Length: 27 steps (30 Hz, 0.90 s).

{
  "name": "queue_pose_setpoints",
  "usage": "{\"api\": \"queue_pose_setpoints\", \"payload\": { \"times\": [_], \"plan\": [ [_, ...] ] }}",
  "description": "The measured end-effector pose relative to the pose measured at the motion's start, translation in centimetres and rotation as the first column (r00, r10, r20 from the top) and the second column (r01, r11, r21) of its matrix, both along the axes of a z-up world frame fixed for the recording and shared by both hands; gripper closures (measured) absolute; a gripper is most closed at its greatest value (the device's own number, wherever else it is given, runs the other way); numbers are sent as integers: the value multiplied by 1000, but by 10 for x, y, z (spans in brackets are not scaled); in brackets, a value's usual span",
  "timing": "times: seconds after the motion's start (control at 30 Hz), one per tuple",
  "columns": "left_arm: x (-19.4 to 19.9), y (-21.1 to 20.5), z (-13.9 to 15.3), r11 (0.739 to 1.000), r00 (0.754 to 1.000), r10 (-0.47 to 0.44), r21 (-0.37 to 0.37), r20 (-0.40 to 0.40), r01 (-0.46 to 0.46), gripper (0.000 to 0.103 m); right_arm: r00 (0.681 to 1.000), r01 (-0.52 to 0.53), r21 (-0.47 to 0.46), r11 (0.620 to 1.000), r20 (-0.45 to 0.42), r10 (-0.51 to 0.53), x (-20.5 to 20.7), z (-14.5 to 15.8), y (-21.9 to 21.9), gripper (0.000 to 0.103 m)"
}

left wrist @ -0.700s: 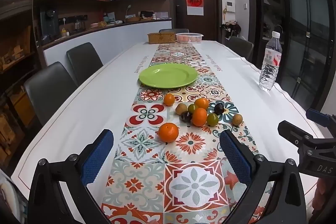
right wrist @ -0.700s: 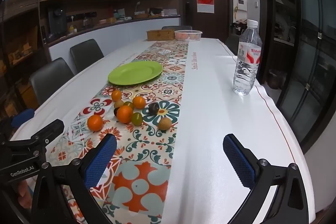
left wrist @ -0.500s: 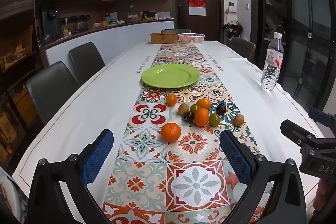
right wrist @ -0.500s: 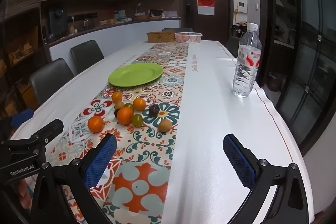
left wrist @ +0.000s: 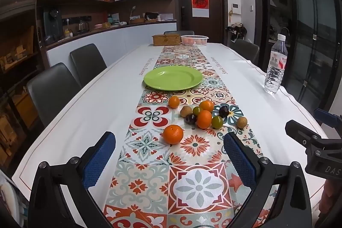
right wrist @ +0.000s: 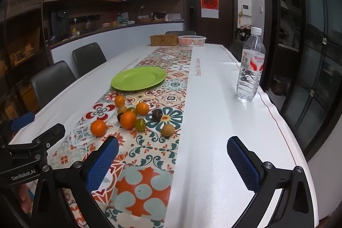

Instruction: Organize fruits

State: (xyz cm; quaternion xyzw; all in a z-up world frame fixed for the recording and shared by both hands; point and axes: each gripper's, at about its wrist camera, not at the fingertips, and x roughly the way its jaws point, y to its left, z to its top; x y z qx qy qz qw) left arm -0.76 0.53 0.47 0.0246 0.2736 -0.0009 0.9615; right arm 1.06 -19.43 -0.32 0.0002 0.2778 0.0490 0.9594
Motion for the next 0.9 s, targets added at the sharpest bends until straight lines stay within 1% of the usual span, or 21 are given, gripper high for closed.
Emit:
{"api": "queue_pose_setpoints", "payload": {
  "times": [0.9],
  "plan": [
    [-4, 0, 2, 1000, 1000, 0, -9, 12, 0, 0, 1000, -6, -4, 1000, 9, 6, -2, 1, 4, 0]
  ]
}}
